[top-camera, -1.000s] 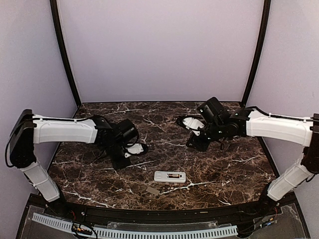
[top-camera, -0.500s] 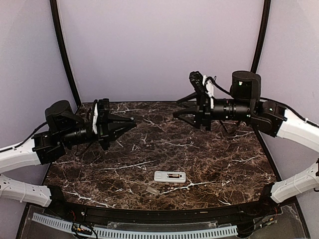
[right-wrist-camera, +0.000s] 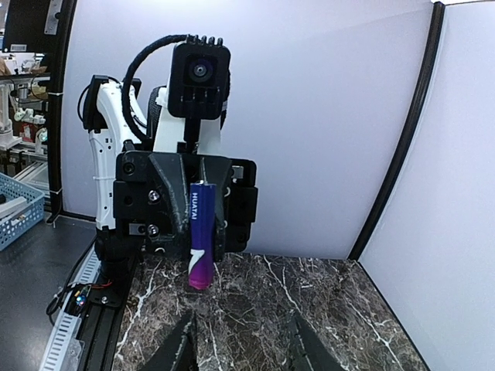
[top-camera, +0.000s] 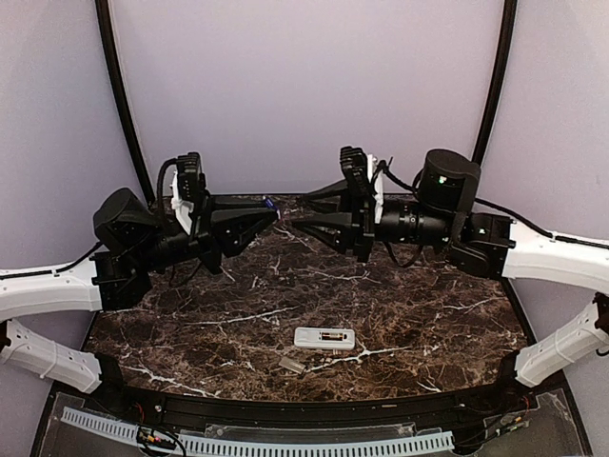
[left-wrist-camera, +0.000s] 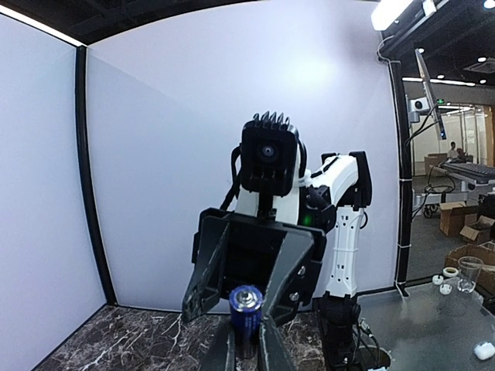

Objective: Load the batteries into the remote control
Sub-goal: Pass from the left arm to the right

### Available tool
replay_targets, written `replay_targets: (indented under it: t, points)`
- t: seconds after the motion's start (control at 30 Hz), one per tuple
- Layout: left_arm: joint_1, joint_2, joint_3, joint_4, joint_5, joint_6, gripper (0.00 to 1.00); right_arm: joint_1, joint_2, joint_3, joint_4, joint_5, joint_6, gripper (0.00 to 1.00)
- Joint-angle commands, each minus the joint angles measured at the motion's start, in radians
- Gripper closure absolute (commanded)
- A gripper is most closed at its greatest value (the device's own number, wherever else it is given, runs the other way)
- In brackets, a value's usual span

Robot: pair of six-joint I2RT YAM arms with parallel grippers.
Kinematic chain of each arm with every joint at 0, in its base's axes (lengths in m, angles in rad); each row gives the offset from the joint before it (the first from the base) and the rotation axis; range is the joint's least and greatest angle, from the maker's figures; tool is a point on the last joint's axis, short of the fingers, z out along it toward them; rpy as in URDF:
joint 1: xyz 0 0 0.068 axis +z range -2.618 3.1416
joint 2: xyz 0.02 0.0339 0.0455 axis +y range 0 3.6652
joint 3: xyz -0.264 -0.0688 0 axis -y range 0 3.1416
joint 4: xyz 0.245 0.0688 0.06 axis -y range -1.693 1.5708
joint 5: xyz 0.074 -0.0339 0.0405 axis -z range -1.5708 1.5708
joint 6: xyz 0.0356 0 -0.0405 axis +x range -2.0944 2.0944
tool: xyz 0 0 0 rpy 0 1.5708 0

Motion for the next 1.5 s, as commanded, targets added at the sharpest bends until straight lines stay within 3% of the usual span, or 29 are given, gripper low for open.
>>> replay_targets:
  t: [0.0,0.2,0.3,0.4,0.5,0.63,0.9,1.13,1.47]
  points:
    - [-0.011,0.017,0.017,0.124,0.033,-0.101,1.0,0.021,0.036,0.01,0.104,0.031,-0.025,0.66]
    - [-0.015,0.001,0.034,0.062,0.052,-0.053,1.0,0.026,0.016,0.01,0.038,0.027,-0.061,0.66]
    - [-0.016,-0.015,0.056,-0.054,0.033,-0.007,1.0,0.026,-0.007,0.071,-0.163,0.025,-0.097,0.62]
    - [-0.032,-0.031,0.131,-0.262,-0.079,0.154,1.0,0.018,-0.013,0.167,-0.406,0.091,-0.092,0.59]
    - [-0.064,-0.026,0.171,-0.455,-0.279,0.304,1.0,0.016,0.01,0.243,-0.5,0.235,0.044,0.56]
    - [-0.095,0.0,0.204,-0.52,-0.407,0.404,1.0,0.03,0.115,0.413,-0.61,0.435,0.31,0.61]
    - [-0.096,0.053,0.25,-0.565,-0.47,0.314,1.0,0.118,0.171,0.474,-0.568,0.628,0.427,0.61]
    - [-0.096,0.093,0.301,-0.631,-0.562,0.247,1.0,0.118,0.17,0.451,-0.537,0.622,0.447,0.63]
    - [-0.096,0.11,0.314,-0.656,-0.572,0.242,1.0,0.119,0.217,0.438,-0.538,0.61,0.458,0.7]
